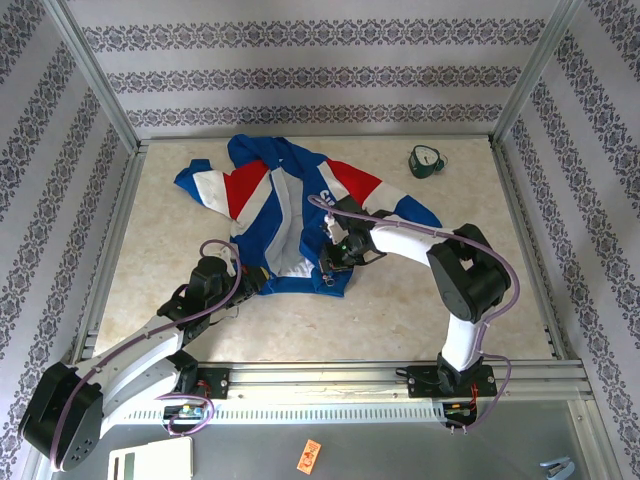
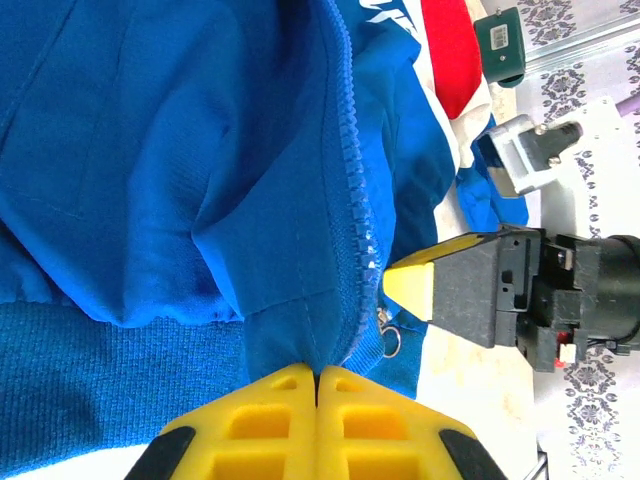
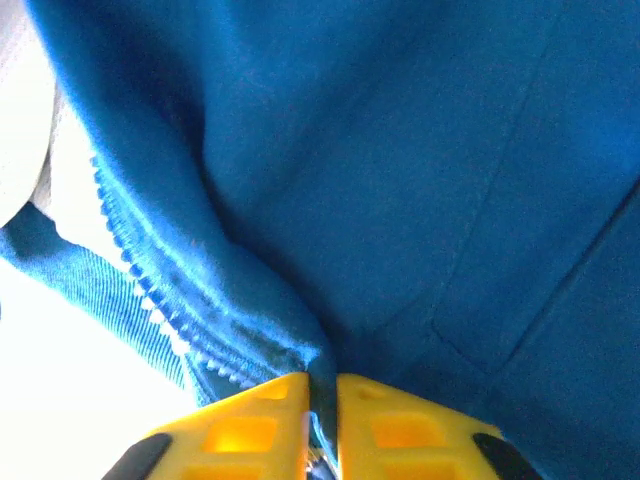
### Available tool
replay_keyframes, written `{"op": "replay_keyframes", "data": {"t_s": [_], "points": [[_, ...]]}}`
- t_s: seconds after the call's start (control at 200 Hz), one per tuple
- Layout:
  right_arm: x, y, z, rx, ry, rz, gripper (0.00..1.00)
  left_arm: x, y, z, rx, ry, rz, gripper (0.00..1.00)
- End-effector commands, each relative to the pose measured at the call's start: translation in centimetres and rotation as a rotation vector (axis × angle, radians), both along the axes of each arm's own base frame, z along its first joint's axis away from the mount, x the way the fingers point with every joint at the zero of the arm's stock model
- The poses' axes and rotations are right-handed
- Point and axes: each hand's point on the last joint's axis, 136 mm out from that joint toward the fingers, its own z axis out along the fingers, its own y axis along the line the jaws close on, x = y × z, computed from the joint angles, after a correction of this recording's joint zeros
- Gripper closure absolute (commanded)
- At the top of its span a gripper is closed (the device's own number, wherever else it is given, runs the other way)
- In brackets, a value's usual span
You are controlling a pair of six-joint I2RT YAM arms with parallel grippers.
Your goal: Zip up the jacket
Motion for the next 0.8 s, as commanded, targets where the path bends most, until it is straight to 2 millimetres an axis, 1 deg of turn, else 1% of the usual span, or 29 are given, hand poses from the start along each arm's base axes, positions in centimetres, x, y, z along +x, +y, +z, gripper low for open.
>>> {"op": "replay_keyframes", "data": {"t_s": [0.0,0.11,0.2,0.32,0.4,0.42,0.465,0.52,0.615,0.65,0.729,0.794], "points": [[-0.1,0.5,4.2,0.015,-0.097,0.05,0.94,0.4,0.2,0.5,-0.005,-0.029,0.007,1.0],[-0.8,0.5,5.9,-0.013,-0.101,0.07,0.98,0.4,0.3,0.4,0.004,-0.031,0.011,1.0],[-1.9,1.5,6.5,-0.025,-0.085,0.105,1.0,0.4,0.4,0.3,0.012,-0.032,0.01,1.0],[-3.6,4.4,6.9,0.025,-0.041,0.153,1.0,0.4,0.5,0.0,0.028,-0.027,0.009,1.0],[-4.5,6.8,7.1,0.089,-0.005,0.167,1.0,0.3,0.5,-0.1,0.029,-0.025,0.007,1.0],[-4.6,7.1,7.0,0.098,0.002,0.165,0.99,0.3,0.5,-0.1,0.031,-0.024,0.006,1.0],[-4.7,7.9,6.9,0.124,0.019,0.16,0.96,0.3,0.5,-0.2,0.031,-0.022,0.005,1.0],[-4.8,8.8,6.7,0.161,0.045,0.149,0.9,0.3,0.5,-0.2,0.03,-0.02,0.003,1.0],[-5.0,9.5,6.3,0.191,0.09,0.144,0.7,0.1,0.5,-0.2,0.031,-0.017,-0.001,1.0],[-5.0,9.5,6.3,0.192,0.093,0.144,0.66,0.1,0.6,-0.2,0.031,-0.016,0.0,1.0],[-4.8,9.1,6.7,0.191,0.084,0.133,0.62,0.0,0.7,-0.1,0.034,-0.019,0.003,1.0],[-4.5,8.4,7.1,0.186,0.069,0.118,0.61,0.0,0.8,0.0,0.038,-0.025,0.006,1.0]]}}
